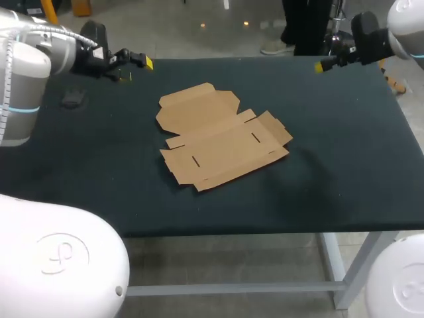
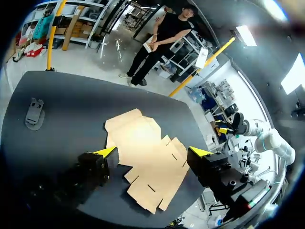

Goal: Assemble the packaging by folding the flat box into shape, placing the metal phone stand inside, and closing the box properly

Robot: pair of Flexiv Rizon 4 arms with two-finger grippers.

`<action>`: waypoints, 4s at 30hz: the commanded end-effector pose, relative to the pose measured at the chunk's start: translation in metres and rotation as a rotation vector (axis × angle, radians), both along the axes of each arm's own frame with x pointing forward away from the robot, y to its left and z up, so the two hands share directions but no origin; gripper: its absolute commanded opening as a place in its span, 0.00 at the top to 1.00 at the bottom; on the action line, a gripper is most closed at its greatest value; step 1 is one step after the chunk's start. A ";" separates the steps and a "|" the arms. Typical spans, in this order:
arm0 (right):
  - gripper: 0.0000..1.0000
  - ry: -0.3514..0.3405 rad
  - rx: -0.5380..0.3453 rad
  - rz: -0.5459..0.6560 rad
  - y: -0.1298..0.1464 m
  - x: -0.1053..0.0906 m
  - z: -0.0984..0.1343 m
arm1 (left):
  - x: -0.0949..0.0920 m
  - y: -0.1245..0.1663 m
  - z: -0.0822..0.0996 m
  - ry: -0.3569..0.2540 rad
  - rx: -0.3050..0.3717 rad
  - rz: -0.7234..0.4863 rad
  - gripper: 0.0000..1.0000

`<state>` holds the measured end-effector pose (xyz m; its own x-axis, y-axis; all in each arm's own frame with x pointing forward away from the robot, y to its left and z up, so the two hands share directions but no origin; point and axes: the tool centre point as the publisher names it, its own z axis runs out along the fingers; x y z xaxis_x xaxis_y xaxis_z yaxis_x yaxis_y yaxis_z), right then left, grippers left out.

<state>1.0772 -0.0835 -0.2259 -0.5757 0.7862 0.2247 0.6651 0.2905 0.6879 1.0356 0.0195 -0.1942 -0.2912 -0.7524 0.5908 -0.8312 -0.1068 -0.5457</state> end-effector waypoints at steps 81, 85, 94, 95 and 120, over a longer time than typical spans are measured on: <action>0.00 0.768 -0.014 0.525 0.077 -0.007 -0.148 | -0.056 0.006 -0.056 0.522 0.037 -0.013 0.00; 0.00 0.805 0.010 0.524 0.083 -0.009 -0.155 | -0.057 0.007 -0.057 0.523 0.039 -0.010 0.00; 0.00 0.896 0.056 0.509 0.092 -0.012 -0.170 | -0.057 0.010 -0.061 0.530 0.031 0.005 0.00; 0.00 0.905 0.066 0.511 0.093 -0.012 -0.172 | -0.057 0.010 -0.061 0.531 0.031 0.008 0.00; 0.74 1.008 0.142 0.588 0.124 -0.021 -0.186 | -0.064 0.009 -0.067 0.531 0.049 0.054 0.00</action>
